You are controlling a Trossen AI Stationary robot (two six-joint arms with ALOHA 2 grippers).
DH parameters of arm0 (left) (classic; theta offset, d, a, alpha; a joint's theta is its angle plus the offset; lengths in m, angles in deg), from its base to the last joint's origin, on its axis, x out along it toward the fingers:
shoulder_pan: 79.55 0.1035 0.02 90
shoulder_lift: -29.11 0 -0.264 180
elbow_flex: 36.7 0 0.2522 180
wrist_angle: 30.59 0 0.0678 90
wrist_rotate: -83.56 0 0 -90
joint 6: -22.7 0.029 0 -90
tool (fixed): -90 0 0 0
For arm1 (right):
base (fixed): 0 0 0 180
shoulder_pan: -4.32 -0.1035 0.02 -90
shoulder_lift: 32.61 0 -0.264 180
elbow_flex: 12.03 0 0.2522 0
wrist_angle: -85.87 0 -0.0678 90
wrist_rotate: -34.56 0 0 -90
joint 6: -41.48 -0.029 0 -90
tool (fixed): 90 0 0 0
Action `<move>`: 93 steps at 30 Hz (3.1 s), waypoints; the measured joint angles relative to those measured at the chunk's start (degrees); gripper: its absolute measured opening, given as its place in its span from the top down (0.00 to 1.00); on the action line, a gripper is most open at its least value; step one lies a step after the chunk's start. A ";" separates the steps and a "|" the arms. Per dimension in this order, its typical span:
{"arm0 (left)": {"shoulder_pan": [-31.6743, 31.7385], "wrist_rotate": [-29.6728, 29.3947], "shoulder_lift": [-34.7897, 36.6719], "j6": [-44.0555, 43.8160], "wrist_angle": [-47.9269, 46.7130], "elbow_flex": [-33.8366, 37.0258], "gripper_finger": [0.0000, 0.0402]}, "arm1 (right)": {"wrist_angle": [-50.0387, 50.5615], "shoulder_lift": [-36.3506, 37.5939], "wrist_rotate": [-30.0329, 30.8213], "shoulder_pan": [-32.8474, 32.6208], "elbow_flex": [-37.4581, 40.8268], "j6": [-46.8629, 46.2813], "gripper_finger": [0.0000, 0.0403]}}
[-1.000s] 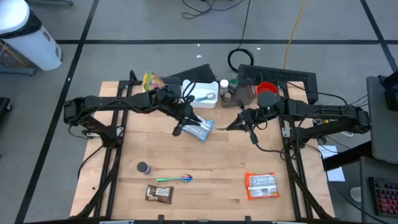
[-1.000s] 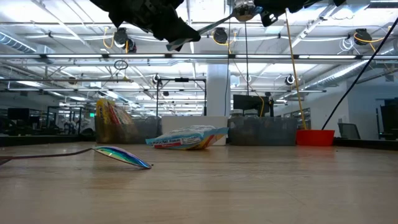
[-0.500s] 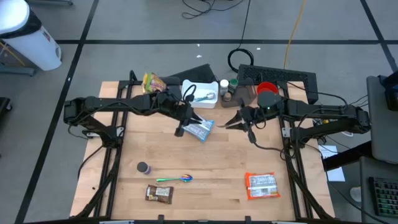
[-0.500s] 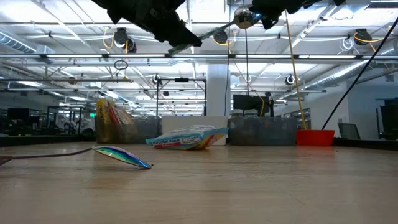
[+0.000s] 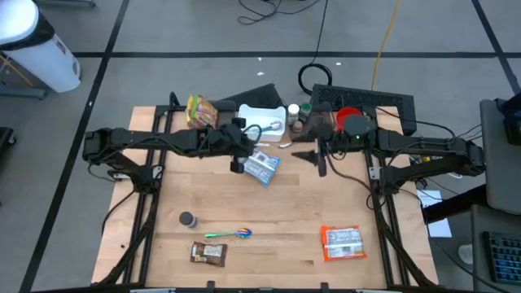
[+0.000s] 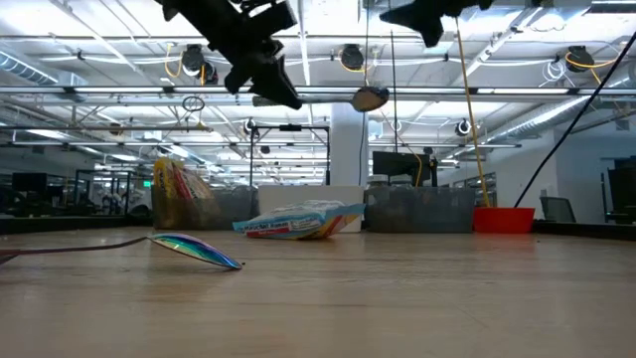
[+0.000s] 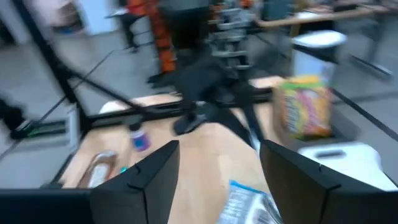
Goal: Pick & Place Food Item
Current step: Put the white and blue spoon into the white bin
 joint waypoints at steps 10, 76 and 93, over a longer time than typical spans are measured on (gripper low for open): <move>-7.76 -21.50 0.00 14.69 1.96 0.00 0.91 | -19.86 -0.01 -5.88 9.55 13.11 -20.77 0.44; -10.93 -40.91 -10.16 46.38 25.23 0.00 0.91 | -53.22 -14.16 -13.53 20.42 29.08 -43.87 0.83; -10.96 -38.74 -10.16 44.30 28.18 0.00 0.77 | -53.10 -14.16 -13.52 20.44 29.07 -41.64 1.00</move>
